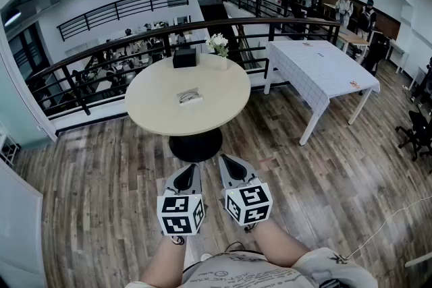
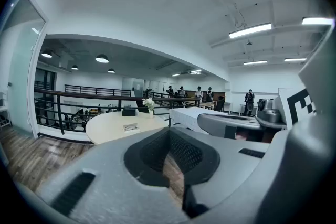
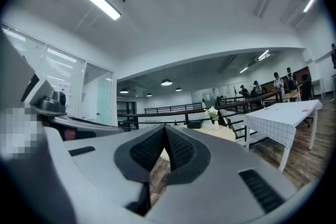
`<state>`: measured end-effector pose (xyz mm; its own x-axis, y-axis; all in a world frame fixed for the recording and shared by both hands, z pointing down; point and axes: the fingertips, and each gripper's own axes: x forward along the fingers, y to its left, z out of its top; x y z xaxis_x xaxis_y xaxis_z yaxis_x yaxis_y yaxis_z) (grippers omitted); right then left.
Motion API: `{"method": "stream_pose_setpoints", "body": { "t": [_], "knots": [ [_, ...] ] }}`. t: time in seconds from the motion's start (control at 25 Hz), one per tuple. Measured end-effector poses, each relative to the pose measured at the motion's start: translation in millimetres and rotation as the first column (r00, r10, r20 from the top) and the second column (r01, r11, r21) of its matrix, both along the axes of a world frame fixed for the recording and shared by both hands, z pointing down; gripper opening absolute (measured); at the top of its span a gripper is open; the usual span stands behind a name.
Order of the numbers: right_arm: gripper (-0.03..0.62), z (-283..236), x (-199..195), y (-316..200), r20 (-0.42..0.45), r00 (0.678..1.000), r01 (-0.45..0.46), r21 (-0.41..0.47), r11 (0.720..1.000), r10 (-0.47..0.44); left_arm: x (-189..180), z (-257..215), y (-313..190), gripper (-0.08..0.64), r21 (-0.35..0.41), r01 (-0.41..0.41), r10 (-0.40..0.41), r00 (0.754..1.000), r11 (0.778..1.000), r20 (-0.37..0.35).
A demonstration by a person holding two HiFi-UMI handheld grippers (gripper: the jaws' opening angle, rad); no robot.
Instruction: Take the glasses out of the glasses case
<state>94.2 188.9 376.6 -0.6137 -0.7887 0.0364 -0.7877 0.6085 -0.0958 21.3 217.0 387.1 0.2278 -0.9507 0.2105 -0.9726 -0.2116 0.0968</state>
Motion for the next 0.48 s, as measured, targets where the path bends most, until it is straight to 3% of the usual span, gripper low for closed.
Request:
{"method": "stream_pose_setpoints", "body": {
  "t": [0.48],
  "knots": [
    [0.015, 5.6, -33.3, 8.1, -0.003, 1.0, 0.023, -0.019, 1.0, -0.023, -32.0, 11.2, 7.4, 0.012, -0.028, 0.015, -0.015, 1.0, 0.999, -0.01]
  ]
}}
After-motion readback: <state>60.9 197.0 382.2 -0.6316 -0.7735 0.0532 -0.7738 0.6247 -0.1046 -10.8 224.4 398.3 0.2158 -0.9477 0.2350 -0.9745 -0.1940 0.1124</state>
